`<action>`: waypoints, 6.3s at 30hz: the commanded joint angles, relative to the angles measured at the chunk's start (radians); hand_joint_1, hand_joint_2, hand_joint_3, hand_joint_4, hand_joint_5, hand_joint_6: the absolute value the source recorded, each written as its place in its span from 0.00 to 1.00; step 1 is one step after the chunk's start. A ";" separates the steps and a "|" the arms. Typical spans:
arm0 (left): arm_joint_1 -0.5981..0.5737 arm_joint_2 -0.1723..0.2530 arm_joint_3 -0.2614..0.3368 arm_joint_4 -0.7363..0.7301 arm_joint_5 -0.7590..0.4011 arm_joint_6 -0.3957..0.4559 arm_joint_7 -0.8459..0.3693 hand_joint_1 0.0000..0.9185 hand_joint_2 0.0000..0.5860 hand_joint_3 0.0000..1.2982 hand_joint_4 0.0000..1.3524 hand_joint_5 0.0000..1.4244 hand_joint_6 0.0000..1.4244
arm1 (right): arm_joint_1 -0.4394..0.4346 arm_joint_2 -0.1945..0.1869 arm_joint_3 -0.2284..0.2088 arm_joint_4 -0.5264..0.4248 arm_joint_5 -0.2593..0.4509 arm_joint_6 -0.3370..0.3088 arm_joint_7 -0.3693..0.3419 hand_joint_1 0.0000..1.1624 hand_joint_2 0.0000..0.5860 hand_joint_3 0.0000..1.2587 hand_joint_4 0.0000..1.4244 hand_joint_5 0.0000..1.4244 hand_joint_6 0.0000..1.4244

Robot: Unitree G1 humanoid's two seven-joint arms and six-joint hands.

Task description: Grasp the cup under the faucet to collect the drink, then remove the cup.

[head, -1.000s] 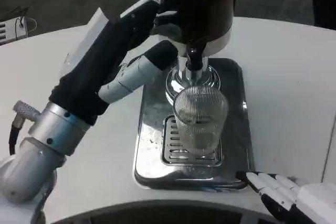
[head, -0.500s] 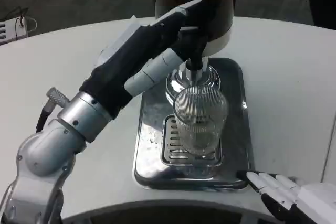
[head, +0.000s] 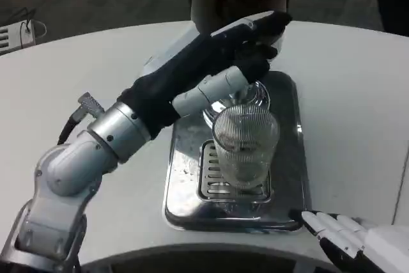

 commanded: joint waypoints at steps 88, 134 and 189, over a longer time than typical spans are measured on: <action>-0.080 0.164 -0.054 0.012 0.085 -0.106 -0.143 0.00 0.00 0.12 0.05 0.10 0.15 | -0.506 -0.088 0.537 0.749 0.302 0.476 -1.061 0.74 0.32 0.00 0.00 0.06 0.06; 0.508 0.152 0.370 -0.410 0.103 -0.060 0.169 0.00 0.10 0.18 0.10 0.15 0.21 | -0.572 -0.067 0.567 0.847 0.320 0.463 -1.102 0.74 0.32 0.00 0.01 0.07 0.04; 0.936 0.202 0.422 -0.499 0.153 -0.008 0.140 0.00 0.11 0.16 0.10 0.13 0.20 | -0.675 0.094 0.652 1.096 0.228 0.368 -1.443 0.78 0.37 0.22 0.27 0.32 0.21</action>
